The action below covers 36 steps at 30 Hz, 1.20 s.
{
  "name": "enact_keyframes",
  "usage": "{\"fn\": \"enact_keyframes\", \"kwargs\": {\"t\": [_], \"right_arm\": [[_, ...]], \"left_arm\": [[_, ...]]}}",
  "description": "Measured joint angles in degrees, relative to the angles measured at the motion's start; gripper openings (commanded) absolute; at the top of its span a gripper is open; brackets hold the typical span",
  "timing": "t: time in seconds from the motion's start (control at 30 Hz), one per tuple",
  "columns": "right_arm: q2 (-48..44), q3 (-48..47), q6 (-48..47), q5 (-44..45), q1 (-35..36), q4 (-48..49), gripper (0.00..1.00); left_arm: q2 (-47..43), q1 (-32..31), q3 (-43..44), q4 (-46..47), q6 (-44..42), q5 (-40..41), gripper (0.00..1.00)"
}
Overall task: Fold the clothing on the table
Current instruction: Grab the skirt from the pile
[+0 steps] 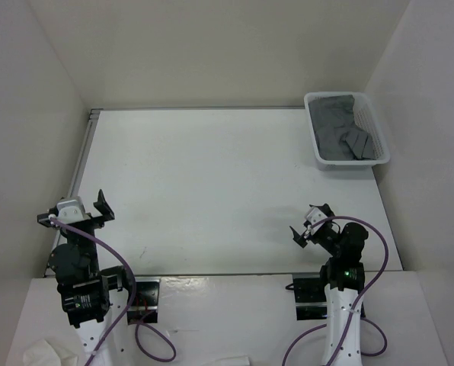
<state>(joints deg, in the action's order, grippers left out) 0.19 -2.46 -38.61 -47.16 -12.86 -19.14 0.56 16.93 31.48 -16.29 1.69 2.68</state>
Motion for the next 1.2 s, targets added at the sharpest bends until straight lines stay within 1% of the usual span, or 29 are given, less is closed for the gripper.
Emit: {"fn": "enact_keyframes", "kwargs": {"t": [0.7,0.73,0.87,0.97,1.03,1.1,1.13,1.2], "right_arm": [[0.0,0.0,0.7,0.37,-0.02,0.26,0.99],[0.0,0.0,2.14,1.6,-0.07,0.96,0.99],[0.02,-1.62,17.81,13.97,-0.37,8.09,0.99],[0.07,-6.6,27.65,21.14,-0.52,11.91,0.99],[0.07,-11.85,33.22,24.94,-0.52,13.4,0.99],[1.09,-17.2,37.16,27.71,-0.52,14.25,0.99],[3.39,-20.81,38.75,28.85,-0.52,13.97,0.99],[11.8,-29.88,40.44,30.1,-0.52,12.02,0.99]], "left_arm": [[0.0,0.0,0.0,0.0,0.09,0.0,0.99],[0.0,0.0,0.0,0.0,0.09,0.02,0.99],[0.0,0.0,0.0,0.02,0.09,0.0,0.99],[0.28,0.0,0.15,-0.28,0.09,-0.37,0.99],[2.67,0.0,1.57,-0.98,0.11,-0.96,0.99],[7.13,0.0,3.74,-1.62,0.09,-1.53,0.99],[9.46,0.0,4.76,-2.01,0.09,-1.73,0.99],[14.58,0.0,6.75,-2.89,-0.07,-2.8,0.99]]}}
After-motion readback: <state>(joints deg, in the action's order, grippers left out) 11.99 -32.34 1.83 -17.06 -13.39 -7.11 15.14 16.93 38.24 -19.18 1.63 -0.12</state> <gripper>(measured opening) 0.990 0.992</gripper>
